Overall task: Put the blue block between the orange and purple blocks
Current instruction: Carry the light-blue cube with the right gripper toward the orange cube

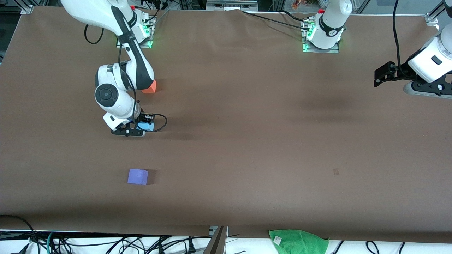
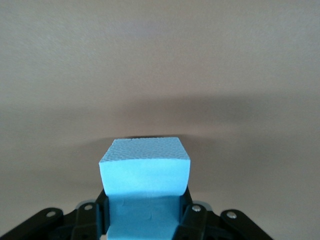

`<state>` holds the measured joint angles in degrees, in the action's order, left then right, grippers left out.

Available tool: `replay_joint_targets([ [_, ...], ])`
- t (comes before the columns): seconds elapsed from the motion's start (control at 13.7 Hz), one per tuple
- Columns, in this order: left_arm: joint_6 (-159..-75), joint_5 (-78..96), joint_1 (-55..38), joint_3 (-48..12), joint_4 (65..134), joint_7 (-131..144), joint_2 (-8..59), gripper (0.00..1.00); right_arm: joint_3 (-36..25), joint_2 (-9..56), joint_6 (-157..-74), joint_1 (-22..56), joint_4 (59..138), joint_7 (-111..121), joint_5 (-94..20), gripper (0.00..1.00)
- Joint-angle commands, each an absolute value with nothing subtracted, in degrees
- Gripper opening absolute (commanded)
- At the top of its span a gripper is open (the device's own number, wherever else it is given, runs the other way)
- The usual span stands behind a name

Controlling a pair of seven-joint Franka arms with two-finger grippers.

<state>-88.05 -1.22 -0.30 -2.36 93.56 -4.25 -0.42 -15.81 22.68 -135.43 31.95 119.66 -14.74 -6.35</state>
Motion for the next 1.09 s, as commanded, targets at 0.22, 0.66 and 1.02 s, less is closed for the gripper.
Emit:
replay_joint_targets([
  [0.22, -87.5, -2.0, -0.7, -2.5, 93.3, -4.2, -1.0, 1.00, -16.0, 24.3, -139.4, 32.3, 120.6, -13.2, -7.2, 0.49],
  [0.66, -87.4, -2.1, -0.7, -2.7, 93.3, -4.2, -1.0, 1.00, -16.4, 21.4, -135.6, 32.0, 117.5, -13.5, -7.2, 0.99],
  [1.02, -87.4, -2.0, -0.7, -2.7, 93.3, -4.2, -1.0, 1.00, -21.4, 17.3, -110.4, 32.2, 100.8, -14.1, -6.9, 0.99],
])
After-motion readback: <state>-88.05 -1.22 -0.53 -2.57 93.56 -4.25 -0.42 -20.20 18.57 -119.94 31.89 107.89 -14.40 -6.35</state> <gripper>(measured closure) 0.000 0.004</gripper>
